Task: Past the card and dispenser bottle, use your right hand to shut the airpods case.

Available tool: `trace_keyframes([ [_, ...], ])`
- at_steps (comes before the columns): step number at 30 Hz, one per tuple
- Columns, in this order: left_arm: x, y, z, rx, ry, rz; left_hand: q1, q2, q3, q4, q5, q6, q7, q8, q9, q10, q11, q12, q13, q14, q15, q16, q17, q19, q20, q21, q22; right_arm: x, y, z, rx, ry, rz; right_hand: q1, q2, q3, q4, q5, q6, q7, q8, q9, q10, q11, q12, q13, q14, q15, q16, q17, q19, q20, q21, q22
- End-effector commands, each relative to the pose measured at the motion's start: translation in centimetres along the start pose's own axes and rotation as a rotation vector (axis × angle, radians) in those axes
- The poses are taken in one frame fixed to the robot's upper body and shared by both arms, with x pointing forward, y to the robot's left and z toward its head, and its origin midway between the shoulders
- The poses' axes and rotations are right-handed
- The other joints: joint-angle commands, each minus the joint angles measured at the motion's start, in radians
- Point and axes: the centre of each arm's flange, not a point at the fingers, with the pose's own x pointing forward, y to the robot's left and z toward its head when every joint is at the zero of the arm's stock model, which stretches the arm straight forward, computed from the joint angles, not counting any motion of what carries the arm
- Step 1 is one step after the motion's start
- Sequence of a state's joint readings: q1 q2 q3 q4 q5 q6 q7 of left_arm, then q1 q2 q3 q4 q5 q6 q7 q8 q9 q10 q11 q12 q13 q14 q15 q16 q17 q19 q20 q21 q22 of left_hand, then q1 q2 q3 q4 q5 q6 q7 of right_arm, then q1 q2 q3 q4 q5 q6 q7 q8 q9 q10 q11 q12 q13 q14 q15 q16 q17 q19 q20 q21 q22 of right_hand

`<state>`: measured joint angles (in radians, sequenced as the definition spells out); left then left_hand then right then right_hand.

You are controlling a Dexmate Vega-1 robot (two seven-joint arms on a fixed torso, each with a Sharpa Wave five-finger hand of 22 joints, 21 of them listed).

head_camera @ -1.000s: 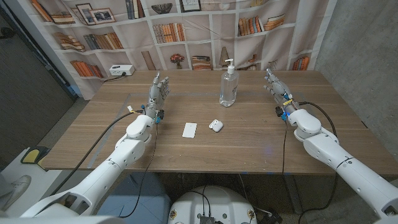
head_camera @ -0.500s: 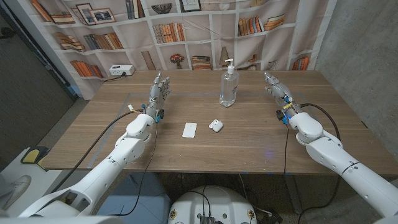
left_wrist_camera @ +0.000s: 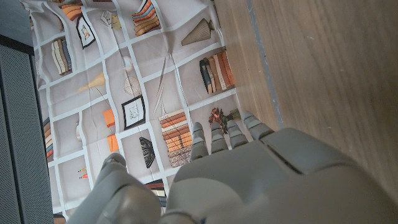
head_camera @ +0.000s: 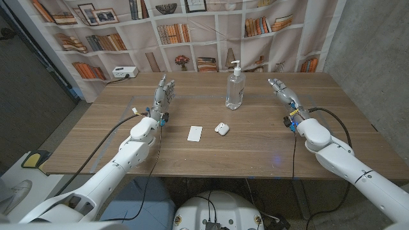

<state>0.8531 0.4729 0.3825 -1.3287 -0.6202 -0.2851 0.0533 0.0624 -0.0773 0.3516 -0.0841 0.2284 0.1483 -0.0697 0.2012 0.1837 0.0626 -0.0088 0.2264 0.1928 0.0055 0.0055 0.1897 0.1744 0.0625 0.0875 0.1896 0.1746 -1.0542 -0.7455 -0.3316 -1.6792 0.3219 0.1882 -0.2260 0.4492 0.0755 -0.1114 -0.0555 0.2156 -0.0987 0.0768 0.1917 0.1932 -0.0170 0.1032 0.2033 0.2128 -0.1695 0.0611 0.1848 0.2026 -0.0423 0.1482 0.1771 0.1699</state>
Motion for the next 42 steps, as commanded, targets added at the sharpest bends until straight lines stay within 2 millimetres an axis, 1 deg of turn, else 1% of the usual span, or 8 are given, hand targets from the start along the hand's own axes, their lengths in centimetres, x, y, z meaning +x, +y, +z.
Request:
trace_keyframes([
  [1,0.0,-0.2,-0.2,-0.005,-0.004,-0.001,0.004,0.002,-0.005,0.000,0.006,0.007,-0.001,-0.001,0.002,0.008,0.004,0.004,0.005,0.003,0.005,-0.001,0.005,0.003,-0.006,0.006,0.002,-0.6,0.8,0.3,-0.033,-0.012,0.006,0.013,0.002,0.001,-0.009,-0.005,-0.011,0.001,0.006,0.003,-0.008,0.005,0.001,0.002,-0.050,0.003,-0.002,0.001,-0.009,0.005,-0.001,0.003],
  [10,0.2,-0.1,0.2,-0.004,-0.009,-0.003,0.004,0.003,-0.006,0.000,0.006,0.008,0.000,-0.001,0.002,0.008,0.003,0.003,0.005,0.003,0.004,-0.001,0.005,0.002,-0.007,0.005,0.002,-1.4,1.3,0.5,-0.071,0.001,0.034,0.017,0.004,0.003,-0.011,-0.006,-0.013,0.001,0.006,0.003,-0.010,0.005,0.001,0.002,-0.051,0.004,0.001,0.001,-0.009,0.005,0.002,0.003],
  [11,0.2,-0.1,0.2,-0.005,-0.009,-0.003,0.004,0.003,-0.006,0.000,0.006,0.007,0.001,-0.002,0.002,0.008,0.000,0.003,0.005,0.003,0.005,-0.001,0.005,0.002,-0.007,0.005,0.002,-1.5,1.3,0.4,-0.071,0.002,0.038,0.018,0.004,0.004,-0.012,-0.006,-0.013,0.000,0.006,0.003,-0.013,0.005,0.000,0.002,-0.052,0.004,0.001,0.001,-0.010,0.004,0.002,0.003],
  [17,0.3,-0.2,-0.1,-0.006,-0.002,-0.009,0.005,0.003,-0.007,-0.001,0.006,0.007,0.001,-0.002,0.002,0.008,0.001,0.002,0.005,0.002,0.004,-0.002,0.005,0.003,-0.006,0.006,0.002,-2.2,2.0,0.5,-0.090,-0.003,0.047,0.022,0.006,0.006,-0.015,-0.007,-0.019,-0.001,0.005,0.003,-0.016,0.005,0.000,0.002,-0.054,0.004,0.002,0.002,-0.010,0.004,0.004,0.003],
  [34,0.4,-0.5,-0.4,-0.016,-0.003,-0.003,0.006,0.005,-0.010,-0.001,0.005,0.009,0.000,-0.003,0.002,0.010,0.002,0.001,0.005,0.003,0.005,-0.002,0.005,0.003,-0.006,0.005,0.002,-2.5,2.3,1.2,-0.176,-0.008,0.066,0.040,0.010,0.014,-0.025,-0.009,-0.032,-0.011,0.003,0.004,-0.023,-0.003,0.000,0.003,-0.054,0.002,0.008,0.002,-0.010,0.005,0.007,0.003],
  [40,0.4,-0.3,-0.2,-0.013,-0.008,0.001,0.006,0.005,-0.010,-0.002,0.005,0.009,0.001,-0.004,0.002,0.010,0.001,0.001,0.005,0.002,0.006,-0.002,0.005,0.003,-0.006,0.005,0.002,-2.9,2.4,1.5,-0.218,-0.016,0.064,0.047,0.012,0.017,-0.030,-0.010,-0.033,-0.011,0.004,0.004,-0.010,-0.011,0.006,0.004,-0.049,0.000,0.012,0.002,-0.010,0.005,0.009,0.003],
  [41,0.4,-0.3,-0.1,-0.017,-0.010,0.003,0.006,0.005,-0.010,-0.002,0.005,0.009,0.001,-0.004,0.002,0.010,0.001,0.001,0.005,0.002,0.006,-0.002,0.005,0.003,-0.006,0.005,0.002,-3.0,2.3,1.5,-0.232,-0.010,0.060,0.050,0.013,0.019,-0.032,-0.010,-0.033,-0.012,0.005,0.004,-0.001,-0.009,0.010,0.004,-0.044,0.001,0.014,0.002,-0.009,0.005,0.010,0.003],
  [42,0.5,-0.4,-0.1,-0.016,-0.009,0.001,0.006,0.005,-0.010,-0.002,0.005,0.009,0.001,-0.004,0.002,0.010,0.001,0.001,0.005,0.002,0.005,-0.002,0.005,0.003,-0.006,0.005,0.002,-3.0,2.3,1.5,-0.228,-0.010,0.057,0.054,0.013,0.020,-0.034,-0.011,-0.033,-0.012,0.005,0.004,0.005,0.000,0.013,0.004,-0.040,0.003,0.016,0.002,-0.006,0.005,0.011,0.003],
])
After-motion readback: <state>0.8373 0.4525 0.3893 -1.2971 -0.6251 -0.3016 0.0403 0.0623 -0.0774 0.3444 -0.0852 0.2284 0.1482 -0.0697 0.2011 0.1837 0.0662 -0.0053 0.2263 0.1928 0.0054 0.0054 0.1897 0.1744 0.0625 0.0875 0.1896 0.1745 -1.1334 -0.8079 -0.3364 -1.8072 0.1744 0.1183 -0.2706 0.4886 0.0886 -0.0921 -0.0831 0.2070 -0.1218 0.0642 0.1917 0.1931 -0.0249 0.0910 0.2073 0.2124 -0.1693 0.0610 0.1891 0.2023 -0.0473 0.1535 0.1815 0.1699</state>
